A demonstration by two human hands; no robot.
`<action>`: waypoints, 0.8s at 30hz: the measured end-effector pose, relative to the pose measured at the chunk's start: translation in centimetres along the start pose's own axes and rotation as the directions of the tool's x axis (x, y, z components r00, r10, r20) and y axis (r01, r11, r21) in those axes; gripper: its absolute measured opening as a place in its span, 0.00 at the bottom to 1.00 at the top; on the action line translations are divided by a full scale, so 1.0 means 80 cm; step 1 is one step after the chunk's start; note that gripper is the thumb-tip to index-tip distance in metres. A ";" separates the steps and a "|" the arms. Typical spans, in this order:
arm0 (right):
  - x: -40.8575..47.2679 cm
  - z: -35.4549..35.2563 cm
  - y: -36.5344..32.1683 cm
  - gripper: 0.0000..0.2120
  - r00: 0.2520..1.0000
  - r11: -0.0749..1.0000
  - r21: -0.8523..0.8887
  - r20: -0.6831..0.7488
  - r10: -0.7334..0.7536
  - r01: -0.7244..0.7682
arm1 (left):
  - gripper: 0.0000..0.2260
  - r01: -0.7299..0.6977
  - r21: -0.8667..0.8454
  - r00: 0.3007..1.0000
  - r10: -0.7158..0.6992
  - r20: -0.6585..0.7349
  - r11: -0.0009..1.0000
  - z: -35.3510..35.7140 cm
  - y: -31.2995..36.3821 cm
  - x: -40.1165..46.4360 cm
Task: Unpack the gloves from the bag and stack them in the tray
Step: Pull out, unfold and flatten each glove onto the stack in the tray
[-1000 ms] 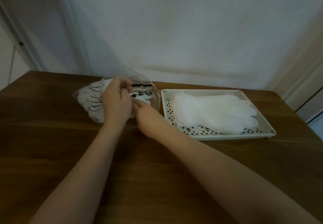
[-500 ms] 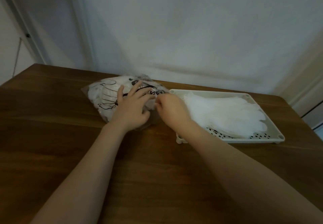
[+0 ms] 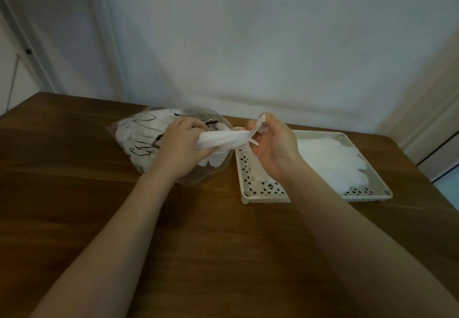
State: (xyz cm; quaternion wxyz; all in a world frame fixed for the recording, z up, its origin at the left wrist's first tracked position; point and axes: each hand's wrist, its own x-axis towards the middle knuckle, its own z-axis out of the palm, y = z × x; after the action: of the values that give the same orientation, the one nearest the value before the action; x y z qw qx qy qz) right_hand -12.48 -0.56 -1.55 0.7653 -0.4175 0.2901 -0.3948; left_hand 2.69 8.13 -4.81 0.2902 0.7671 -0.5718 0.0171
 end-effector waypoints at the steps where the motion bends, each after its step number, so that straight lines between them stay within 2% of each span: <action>1: 0.002 -0.002 -0.002 0.09 0.999 1.000 0.018 -0.045 -0.001 0.002 | 0.20 -0.006 -0.110 0.999 0.002 -0.034 0.994 -0.009 0.011 -0.001; 3: 0.002 -0.006 -0.006 0.08 0.996 0.997 -0.075 -0.081 -0.025 0.019 | 0.16 0.021 -0.366 1.000 -0.027 -0.012 0.930 -0.026 0.032 -0.004; 5: -0.001 -0.011 -0.008 0.04 0.999 0.974 -0.226 -0.039 -0.029 0.019 | 0.08 0.071 -0.576 0.997 -0.034 0.074 0.814 -0.035 0.047 -0.008; 6: -0.005 -0.013 -0.009 0.04 1.000 0.953 -0.302 -0.014 -0.017 0.012 | 0.07 0.097 -0.638 0.994 -0.045 0.098 0.764 -0.036 0.050 -0.009; 8: -0.012 -0.018 -0.013 0.10 0.998 0.860 -0.506 0.019 -0.056 0.058 | 0.08 0.161 -0.705 0.986 -0.087 0.140 0.690 -0.035 0.056 -0.010; 10: -0.020 -0.022 -0.015 0.13 0.966 0.664 -0.708 0.107 -0.236 0.241 | 0.09 0.222 -0.759 0.975 -0.136 0.176 0.612 -0.035 0.063 -0.012; 12: -0.029 -0.024 -0.014 0.15 0.852 0.383 -0.790 0.313 -0.420 0.479 | 0.09 0.295 -0.831 0.954 -0.199 0.225 0.473 -0.036 0.072 -0.014; 14: -0.035 -0.021 -0.008 0.17 0.734 0.141 -0.778 0.492 -0.468 0.612 | 0.07 0.330 -0.879 0.937 -0.232 0.261 0.343 -0.038 0.078 -0.016; 16: -0.035 -0.017 0.000 0.20 0.664 -0.038 -0.753 0.602 -0.444 0.657 | 0.05 0.312 -0.895 0.941 -0.235 0.245 0.318 -0.038 0.078 -0.015; 17: -0.035 -0.013 0.003 0.19 0.658 -0.078 -0.751 0.620 -0.427 0.656 | 0.06 0.306 -0.899 0.942 -0.235 0.239 0.312 -0.038 0.078 -0.016; 19: -0.037 -0.004 0.006 0.16 0.701 -0.047 -0.776 0.592 -0.397 0.629 | 0.07 0.307 -0.903 0.941 -0.234 0.243 0.301 -0.039 0.076 -0.016; 22: -0.036 0.004 0.010 0.09 0.765 0.083 -0.798 0.534 -0.360 0.596 | 0.14 0.330 -0.901 0.938 -0.202 0.280 0.281 -0.041 0.070 -0.016; 24: -0.033 0.008 0.010 0.08 0.810 0.206 -0.801 0.484 -0.332 0.563 | 0.18 0.337 -0.854 0.939 -0.203 0.277 0.397 -0.041 0.062 -0.016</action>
State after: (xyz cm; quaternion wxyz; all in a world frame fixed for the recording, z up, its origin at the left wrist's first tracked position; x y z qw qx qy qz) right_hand -13.06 2.22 -1.64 0.2706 -0.8744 0.2435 -0.3208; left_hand -1.12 9.88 -0.47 0.6106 0.5807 -0.3796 -0.3819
